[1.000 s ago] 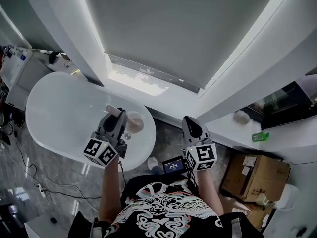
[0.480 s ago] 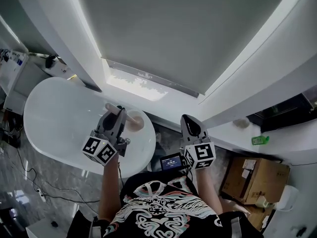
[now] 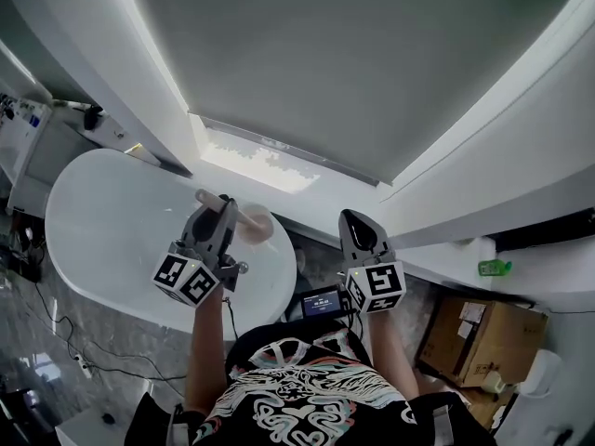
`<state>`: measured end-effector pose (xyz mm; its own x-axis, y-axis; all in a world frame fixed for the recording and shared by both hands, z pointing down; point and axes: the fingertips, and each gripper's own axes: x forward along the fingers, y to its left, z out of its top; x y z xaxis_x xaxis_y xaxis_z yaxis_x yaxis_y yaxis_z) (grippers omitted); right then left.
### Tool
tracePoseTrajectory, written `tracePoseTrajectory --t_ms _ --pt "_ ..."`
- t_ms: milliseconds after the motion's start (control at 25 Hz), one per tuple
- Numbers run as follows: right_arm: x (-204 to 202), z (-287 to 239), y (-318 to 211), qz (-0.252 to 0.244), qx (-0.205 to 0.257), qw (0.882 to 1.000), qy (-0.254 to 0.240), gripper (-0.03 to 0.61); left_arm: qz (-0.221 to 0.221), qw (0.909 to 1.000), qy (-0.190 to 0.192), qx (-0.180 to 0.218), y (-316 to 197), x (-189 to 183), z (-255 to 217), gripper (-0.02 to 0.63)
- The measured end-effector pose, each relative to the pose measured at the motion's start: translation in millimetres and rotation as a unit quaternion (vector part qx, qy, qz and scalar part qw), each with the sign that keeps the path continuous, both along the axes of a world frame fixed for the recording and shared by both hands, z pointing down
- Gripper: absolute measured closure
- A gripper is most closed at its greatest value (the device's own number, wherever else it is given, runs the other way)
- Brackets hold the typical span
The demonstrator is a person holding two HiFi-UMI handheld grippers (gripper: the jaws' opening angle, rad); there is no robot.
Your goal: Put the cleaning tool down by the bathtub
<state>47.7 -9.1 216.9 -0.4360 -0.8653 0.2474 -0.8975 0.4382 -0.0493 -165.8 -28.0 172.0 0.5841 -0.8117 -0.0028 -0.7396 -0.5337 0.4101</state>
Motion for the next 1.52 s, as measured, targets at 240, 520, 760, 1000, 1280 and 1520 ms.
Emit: tracePoseTrajectory --t_ms 240,520,760,1000,1280,1520 --pt "1 12 -17 0.001 -0.012 1.0 0.002 0.551 0.007 0.9999 -0.012 -0.007 -17 4 7 0.531" --pt "1 30 -36 0.002 -0.032 0.999 0.002 0.551 0.0 0.9997 0.013 -0.02 -49 -2 22 0.531" --pt "4 54 -53 0.002 -0.051 0.999 0.003 0.551 -0.002 0.9992 0.016 -0.037 -74 -1 47 0.531" --pt "9 77 -77 0.011 -0.061 0.998 0.003 0.551 0.003 0.9978 0.02 -0.063 -100 7 81 0.531" --pt "20 101 -104 0.033 -0.059 0.998 0.011 0.551 0.009 0.9955 0.015 -0.093 -128 23 125 0.531" --pt "28 133 -127 0.045 -0.068 0.996 0.025 0.551 0.004 0.9937 0.029 -0.108 -152 26 157 0.531"
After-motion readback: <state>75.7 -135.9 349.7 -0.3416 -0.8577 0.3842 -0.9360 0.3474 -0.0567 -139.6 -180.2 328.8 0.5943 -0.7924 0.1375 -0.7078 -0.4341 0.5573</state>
